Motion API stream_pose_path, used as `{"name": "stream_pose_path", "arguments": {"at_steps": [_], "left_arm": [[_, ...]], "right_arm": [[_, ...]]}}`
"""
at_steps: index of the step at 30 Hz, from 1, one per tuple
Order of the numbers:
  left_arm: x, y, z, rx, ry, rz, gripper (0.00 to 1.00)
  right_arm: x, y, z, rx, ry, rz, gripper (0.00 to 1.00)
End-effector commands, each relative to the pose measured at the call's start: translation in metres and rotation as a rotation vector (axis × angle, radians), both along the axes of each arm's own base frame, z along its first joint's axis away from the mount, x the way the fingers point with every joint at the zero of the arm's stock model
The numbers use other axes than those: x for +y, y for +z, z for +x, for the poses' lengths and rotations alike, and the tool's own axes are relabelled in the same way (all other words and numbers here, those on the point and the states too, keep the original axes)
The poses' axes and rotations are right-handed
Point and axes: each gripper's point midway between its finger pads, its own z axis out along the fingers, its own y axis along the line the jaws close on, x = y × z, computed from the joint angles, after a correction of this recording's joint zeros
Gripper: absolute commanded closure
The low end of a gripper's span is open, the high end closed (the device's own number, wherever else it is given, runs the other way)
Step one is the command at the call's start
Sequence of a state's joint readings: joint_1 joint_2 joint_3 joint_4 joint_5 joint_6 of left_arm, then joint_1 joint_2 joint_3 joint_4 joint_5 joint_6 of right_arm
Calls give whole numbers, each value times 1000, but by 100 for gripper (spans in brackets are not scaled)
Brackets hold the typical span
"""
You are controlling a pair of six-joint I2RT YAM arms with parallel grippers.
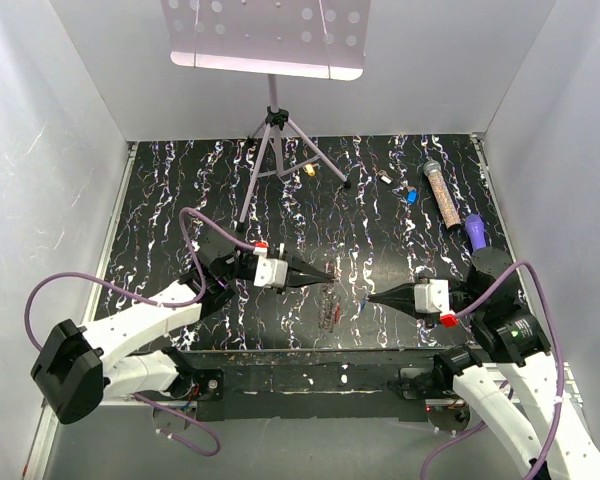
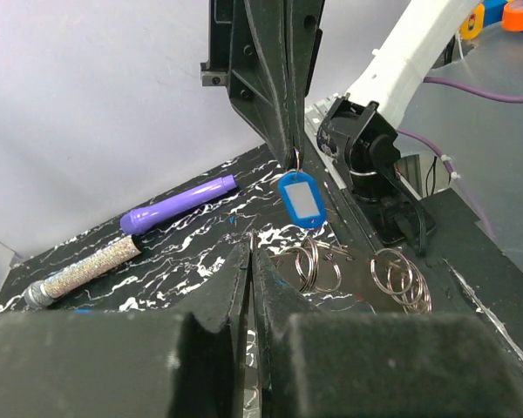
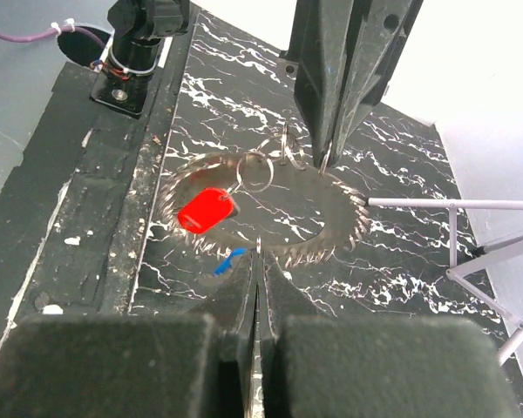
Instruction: Put the keys on the keyring
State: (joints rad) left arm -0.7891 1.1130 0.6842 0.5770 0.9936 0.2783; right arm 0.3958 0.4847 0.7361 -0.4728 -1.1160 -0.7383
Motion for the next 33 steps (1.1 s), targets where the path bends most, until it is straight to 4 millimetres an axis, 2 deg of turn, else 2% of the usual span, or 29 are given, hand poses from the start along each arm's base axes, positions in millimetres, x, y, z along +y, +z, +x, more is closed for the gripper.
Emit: {"name": "stream_pose_path", "arguments": {"at_steps": [1, 17, 24, 33], "left_arm": [[-2, -6, 5, -27, 29, 4, 100], [-4, -13, 5, -26, 29, 24, 100], [-4, -11, 4, -20, 32, 14, 100], [-2, 3, -2, 6, 15, -39, 100]], "right_arm": [[3, 9, 8, -72, -29, 41, 99], [6, 5, 12, 50, -60, 43, 99], [8, 10, 17, 208, -113, 33, 99], [11, 18, 18, 238, -102, 33, 99]]}}
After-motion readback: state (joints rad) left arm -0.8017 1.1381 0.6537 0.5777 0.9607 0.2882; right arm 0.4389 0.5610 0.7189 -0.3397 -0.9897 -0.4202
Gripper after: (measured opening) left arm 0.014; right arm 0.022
